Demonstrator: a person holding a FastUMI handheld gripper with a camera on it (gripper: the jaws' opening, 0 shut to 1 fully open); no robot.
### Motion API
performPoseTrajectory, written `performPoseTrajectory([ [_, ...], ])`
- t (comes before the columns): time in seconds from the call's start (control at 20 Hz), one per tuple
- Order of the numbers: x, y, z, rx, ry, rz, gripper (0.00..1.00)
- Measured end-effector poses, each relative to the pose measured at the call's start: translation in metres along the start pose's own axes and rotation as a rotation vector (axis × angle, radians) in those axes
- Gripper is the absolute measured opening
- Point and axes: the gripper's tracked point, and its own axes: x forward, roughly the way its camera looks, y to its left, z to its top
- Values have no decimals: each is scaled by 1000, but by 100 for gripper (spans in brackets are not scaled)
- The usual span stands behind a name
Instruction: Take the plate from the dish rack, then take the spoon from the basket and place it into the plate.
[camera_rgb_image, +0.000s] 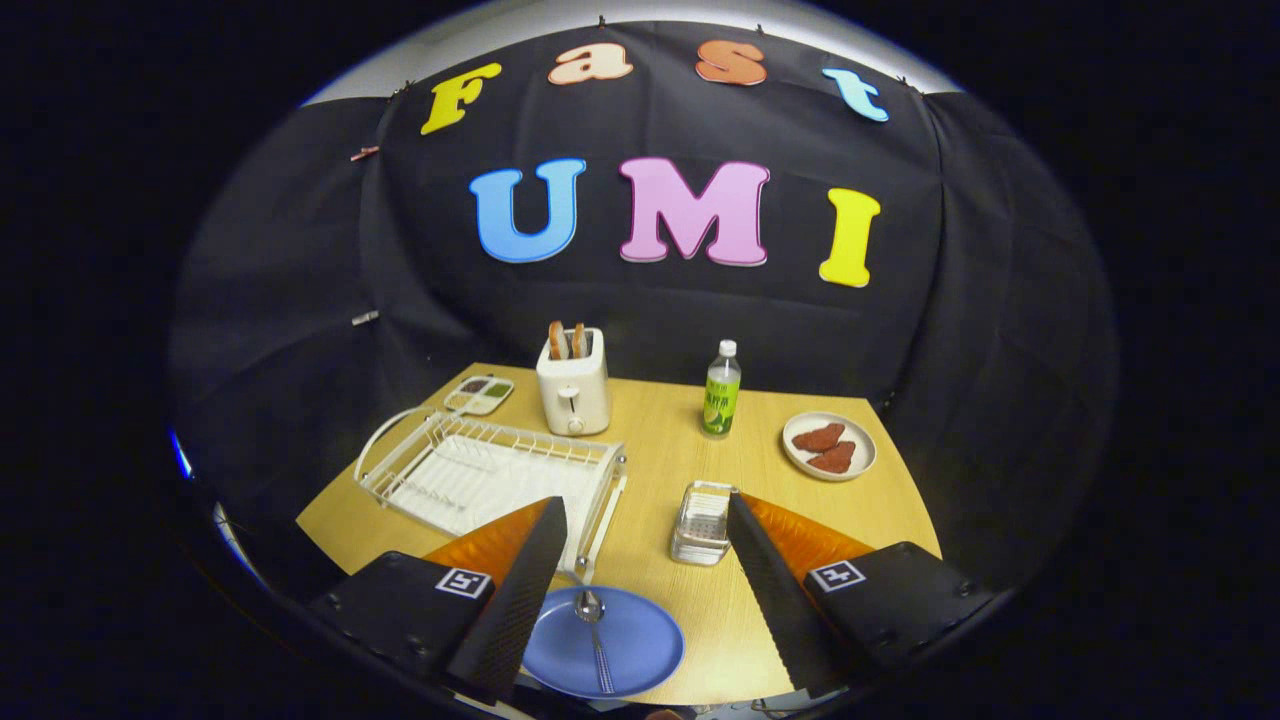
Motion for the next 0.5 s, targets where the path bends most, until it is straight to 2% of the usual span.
performPoseTrajectory([
  [0.35,-33,-18,98,-54,-238,-91,99],
  [0.5,-44,-25,114,-77,-300,-117,98],
])
